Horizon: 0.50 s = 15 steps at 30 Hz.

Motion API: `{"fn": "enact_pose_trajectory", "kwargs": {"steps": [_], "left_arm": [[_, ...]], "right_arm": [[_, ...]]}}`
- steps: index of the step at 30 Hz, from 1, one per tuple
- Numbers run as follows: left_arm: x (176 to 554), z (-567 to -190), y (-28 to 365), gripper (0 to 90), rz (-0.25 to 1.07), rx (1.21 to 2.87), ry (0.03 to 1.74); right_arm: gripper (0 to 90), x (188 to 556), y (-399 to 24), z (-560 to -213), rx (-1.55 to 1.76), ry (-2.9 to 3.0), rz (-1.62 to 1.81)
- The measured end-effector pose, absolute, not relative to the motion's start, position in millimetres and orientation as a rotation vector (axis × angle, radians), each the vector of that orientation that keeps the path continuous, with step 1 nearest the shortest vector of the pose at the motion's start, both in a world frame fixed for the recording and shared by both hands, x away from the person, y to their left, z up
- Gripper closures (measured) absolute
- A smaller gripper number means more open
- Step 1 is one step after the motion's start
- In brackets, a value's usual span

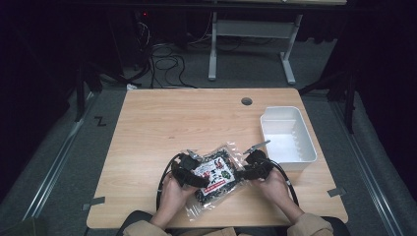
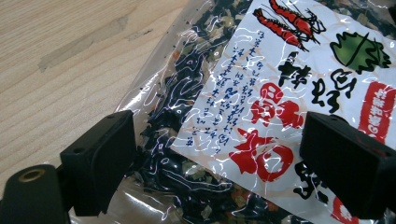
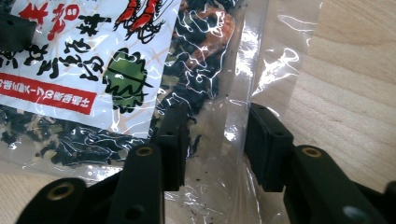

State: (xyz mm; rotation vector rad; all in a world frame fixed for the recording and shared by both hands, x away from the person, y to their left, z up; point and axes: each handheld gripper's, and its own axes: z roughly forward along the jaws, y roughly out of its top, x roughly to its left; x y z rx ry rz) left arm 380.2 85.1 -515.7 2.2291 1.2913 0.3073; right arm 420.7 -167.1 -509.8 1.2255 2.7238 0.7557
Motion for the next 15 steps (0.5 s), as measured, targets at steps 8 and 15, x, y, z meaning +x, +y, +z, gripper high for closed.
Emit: {"fn": "enact_pose_trajectory", "kwargs": {"steps": [8, 15], "left_arm": [[380.2, -515.8, 84.9, 11.4, 0.309, 2.229, 1.289], [380.5, -516.1, 84.4, 11.8, 0.311, 2.229, 1.282]], "right_arm": [[71.7, 423.0, -168.8, -509.6, 1.224, 2.724, 0.750], [78.6, 425.0, -171.9, -508.8, 1.243, 2.724, 0.787]]}}
